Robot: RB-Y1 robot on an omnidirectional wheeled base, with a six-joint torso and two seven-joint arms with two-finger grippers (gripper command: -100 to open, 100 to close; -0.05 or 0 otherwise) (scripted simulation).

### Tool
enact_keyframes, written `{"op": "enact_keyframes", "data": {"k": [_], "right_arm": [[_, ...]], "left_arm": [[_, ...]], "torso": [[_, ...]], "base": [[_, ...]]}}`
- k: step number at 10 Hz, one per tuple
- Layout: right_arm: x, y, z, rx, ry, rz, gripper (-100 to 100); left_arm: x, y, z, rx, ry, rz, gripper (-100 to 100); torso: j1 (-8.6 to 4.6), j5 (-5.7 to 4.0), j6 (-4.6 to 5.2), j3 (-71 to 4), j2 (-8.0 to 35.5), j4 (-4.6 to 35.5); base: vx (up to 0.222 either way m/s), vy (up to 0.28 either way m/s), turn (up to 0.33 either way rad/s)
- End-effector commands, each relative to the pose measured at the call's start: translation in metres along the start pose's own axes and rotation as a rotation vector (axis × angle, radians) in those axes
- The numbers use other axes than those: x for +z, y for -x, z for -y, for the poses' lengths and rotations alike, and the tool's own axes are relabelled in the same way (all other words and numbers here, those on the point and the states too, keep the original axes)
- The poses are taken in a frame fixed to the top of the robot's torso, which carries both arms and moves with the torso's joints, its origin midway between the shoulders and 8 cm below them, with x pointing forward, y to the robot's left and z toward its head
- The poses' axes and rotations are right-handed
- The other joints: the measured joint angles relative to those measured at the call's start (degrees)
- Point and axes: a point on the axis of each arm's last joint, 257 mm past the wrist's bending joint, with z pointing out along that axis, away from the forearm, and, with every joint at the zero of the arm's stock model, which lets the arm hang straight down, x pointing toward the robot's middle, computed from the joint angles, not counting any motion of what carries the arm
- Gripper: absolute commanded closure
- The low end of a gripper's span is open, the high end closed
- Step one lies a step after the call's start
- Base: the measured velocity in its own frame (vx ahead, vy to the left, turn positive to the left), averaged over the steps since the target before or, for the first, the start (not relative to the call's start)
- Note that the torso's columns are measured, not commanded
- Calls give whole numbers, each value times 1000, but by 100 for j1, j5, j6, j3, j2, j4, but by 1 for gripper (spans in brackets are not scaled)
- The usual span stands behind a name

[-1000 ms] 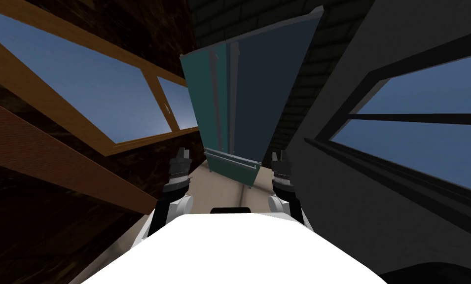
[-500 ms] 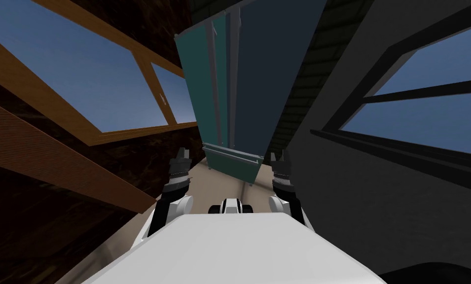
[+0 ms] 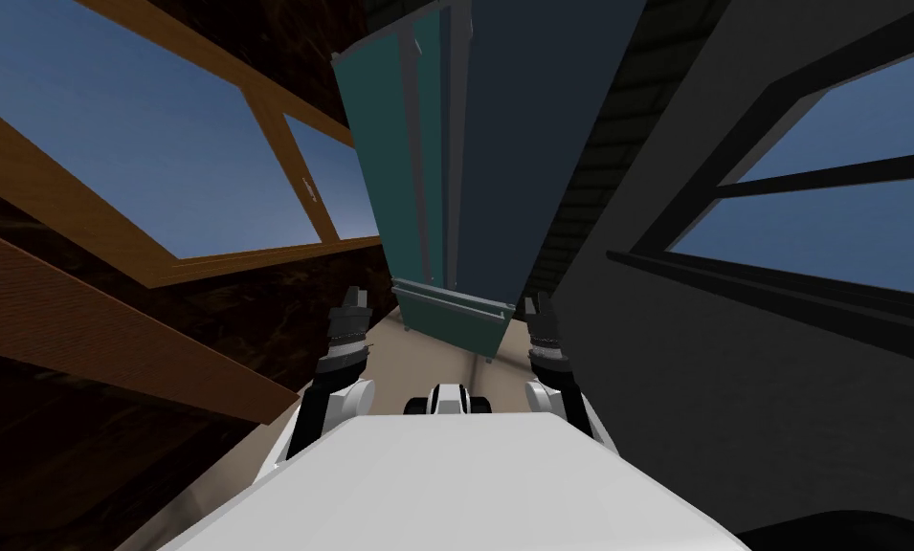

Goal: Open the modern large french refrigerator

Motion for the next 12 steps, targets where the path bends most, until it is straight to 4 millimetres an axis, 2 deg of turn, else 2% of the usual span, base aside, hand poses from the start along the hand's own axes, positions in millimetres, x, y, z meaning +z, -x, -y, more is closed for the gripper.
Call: {"op": "enact_keyframes", "data": {"k": [1,5,12], "right_arm": [[-2,-2,5,-89,4,-23,-100],[-6,-6,16,-261,17,-60,-100],[-11,-10,28,-465,40,-96,-100]], "left_arm": [[0,0,0,0,0,0,0],[0,0,0,0,0,0,0],[0,0,0,0,0,0,0]], "torso": [[-1,0,0,1,1,1],[-7,-1,-1,1,3,1],[-1,-1,0,0,0,0]], "base": [[51,43,-13],[54,43,-29],[50,48,-27]]}}
